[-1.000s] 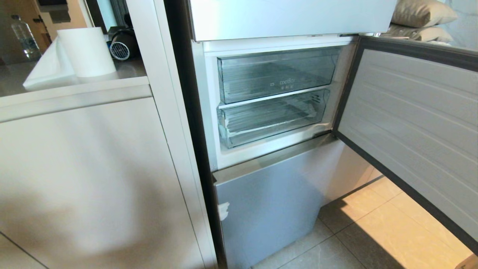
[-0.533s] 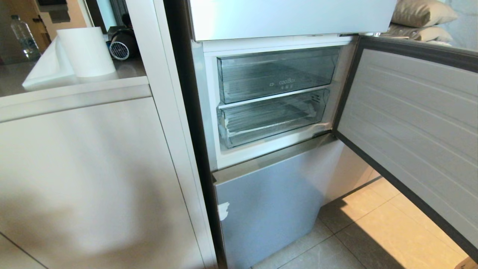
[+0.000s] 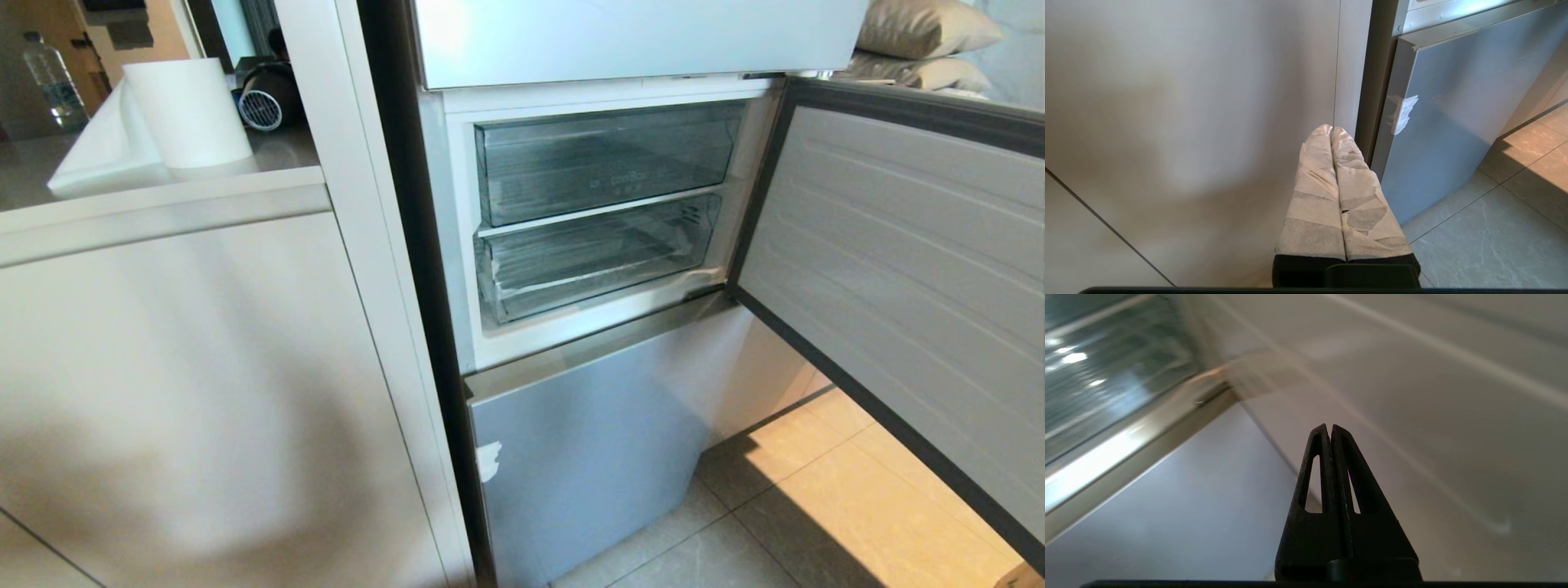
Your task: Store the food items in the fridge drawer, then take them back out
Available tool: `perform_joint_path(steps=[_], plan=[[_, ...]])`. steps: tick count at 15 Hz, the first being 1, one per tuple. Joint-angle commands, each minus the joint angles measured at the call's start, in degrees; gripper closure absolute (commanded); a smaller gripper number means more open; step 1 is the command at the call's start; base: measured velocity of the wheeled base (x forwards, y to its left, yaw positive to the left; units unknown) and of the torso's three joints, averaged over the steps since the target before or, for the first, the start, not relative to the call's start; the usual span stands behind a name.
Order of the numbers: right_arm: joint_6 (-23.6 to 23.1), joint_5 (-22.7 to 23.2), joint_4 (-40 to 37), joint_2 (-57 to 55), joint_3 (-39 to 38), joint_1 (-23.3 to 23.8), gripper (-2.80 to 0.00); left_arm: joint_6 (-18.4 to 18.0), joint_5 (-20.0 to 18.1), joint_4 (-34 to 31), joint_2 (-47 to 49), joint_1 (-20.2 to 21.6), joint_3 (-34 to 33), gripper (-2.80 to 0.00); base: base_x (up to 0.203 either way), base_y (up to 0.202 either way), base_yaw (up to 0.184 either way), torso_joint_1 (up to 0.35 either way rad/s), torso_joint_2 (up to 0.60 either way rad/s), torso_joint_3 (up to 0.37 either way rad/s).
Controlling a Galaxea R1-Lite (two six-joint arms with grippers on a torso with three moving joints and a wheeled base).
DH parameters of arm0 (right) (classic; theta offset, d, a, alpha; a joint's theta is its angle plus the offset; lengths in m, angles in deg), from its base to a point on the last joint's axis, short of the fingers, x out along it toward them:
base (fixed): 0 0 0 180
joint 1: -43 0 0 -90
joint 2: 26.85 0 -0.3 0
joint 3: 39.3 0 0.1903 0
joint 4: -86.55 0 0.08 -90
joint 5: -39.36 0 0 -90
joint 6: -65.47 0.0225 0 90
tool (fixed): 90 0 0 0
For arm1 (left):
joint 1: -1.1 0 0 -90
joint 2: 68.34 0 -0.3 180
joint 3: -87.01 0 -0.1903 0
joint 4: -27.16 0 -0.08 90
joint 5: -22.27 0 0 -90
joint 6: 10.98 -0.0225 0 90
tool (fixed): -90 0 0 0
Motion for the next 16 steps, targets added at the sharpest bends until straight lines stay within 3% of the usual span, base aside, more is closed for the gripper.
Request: perform_joint_path(steps=[1,5,12,14,16], plan=[[0.00,-0.81,0.32,-3.37,0.90,2.51,0.00,0.04,0.00,-0.01,0.00,-0.06,0.00,0.00,0.000,0.000,0.000,0.000,0.00,0.000],[0.42,-0.82,0.59,-4.78,1.99,7.36,0.00,0.04,0.00,-0.01,0.00,-0.05,0.00,0.00,0.000,0.000,0.000,0.000,0.00,0.000],[0.03,-0.43,0.72,-2.64,1.23,8.35,0.00,0.04,0.00,-0.01,0.00,0.02,0.00,0.00,0.000,0.000,0.000,0.000,0.00,0.000],[-0.70,1.85,0.58,2.14,-0.93,8.17,0.00,0.02,0.00,-0.01,0.00,-0.04,0.00,0.00,0.000,0.000,0.000,0.000,0.00,0.000],[-4.50,9.73,0.53,9.46,-6.96,7.87,0.00,0.03,0.00,-0.01,0.00,0.02,0.00,0.00,0.000,0.000,0.000,0.000,0.00,0.000]])
